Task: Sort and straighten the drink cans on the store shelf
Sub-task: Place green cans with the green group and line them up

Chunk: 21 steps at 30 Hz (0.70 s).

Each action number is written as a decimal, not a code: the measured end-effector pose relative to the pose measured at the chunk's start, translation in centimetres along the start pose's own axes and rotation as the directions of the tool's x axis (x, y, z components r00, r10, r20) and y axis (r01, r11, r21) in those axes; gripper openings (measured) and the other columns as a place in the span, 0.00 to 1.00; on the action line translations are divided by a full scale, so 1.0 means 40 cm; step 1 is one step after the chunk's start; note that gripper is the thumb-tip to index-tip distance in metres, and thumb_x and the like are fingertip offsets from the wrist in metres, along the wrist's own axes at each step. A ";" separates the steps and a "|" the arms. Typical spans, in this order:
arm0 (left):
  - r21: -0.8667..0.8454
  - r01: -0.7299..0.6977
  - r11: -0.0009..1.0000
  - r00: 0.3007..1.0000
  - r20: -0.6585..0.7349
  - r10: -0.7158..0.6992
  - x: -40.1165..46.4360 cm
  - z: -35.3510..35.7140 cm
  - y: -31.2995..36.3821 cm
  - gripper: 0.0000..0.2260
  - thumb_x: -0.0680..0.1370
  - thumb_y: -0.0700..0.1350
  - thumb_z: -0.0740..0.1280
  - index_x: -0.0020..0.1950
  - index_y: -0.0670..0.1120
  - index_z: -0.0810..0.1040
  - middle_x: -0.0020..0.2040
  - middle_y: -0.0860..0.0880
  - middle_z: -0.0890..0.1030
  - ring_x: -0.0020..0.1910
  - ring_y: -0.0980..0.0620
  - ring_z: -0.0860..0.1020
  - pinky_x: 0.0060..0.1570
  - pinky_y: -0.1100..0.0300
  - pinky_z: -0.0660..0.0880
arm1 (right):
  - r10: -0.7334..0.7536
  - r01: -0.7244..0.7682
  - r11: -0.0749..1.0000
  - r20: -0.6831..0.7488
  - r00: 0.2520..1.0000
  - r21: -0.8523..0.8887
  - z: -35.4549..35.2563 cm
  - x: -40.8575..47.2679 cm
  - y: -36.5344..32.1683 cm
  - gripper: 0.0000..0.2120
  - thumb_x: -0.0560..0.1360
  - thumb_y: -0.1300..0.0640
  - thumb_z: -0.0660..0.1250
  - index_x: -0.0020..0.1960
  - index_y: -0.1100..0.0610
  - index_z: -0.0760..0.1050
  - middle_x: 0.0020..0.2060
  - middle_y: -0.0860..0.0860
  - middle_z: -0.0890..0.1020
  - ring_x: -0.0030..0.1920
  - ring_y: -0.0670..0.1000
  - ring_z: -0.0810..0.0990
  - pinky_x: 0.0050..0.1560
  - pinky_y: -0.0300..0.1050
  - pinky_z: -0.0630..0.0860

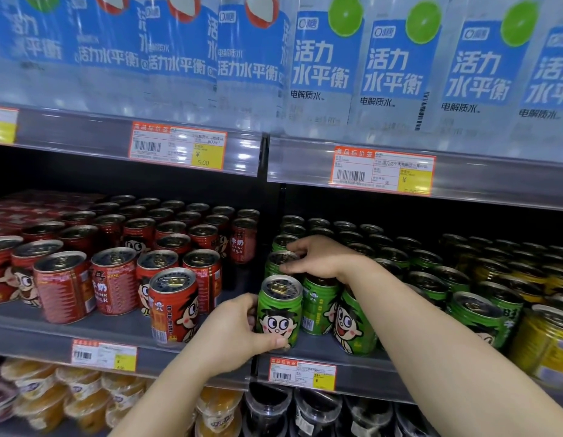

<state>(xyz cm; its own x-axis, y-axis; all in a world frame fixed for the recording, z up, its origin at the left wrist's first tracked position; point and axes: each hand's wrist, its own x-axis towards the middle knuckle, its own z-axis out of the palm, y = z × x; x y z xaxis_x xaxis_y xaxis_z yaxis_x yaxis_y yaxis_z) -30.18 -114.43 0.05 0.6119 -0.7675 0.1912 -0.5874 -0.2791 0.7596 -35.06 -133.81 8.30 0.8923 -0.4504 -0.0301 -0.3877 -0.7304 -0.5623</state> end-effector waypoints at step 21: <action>-0.138 0.047 0.989 0.995 0.098 -0.034 0.005 -0.010 -0.013 0.24 0.65 0.48 0.79 0.58 0.53 0.75 0.50 0.57 0.83 0.49 0.67 0.80 0.45 0.74 0.74 | -0.003 -0.003 0.999 -0.110 0.994 -0.054 0.000 -0.032 0.002 0.24 0.69 0.35 0.68 0.59 0.48 0.79 0.60 0.48 0.79 0.62 0.52 0.76 0.66 0.49 0.70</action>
<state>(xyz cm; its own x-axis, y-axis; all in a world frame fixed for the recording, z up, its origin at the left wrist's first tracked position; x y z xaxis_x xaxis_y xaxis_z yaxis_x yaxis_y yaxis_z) -29.54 -114.22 -0.05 0.5765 -0.8105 0.1036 -0.4791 -0.2325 0.8464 -36.22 -133.30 8.28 0.8627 -0.5018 0.0625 -0.4020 -0.7556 -0.5171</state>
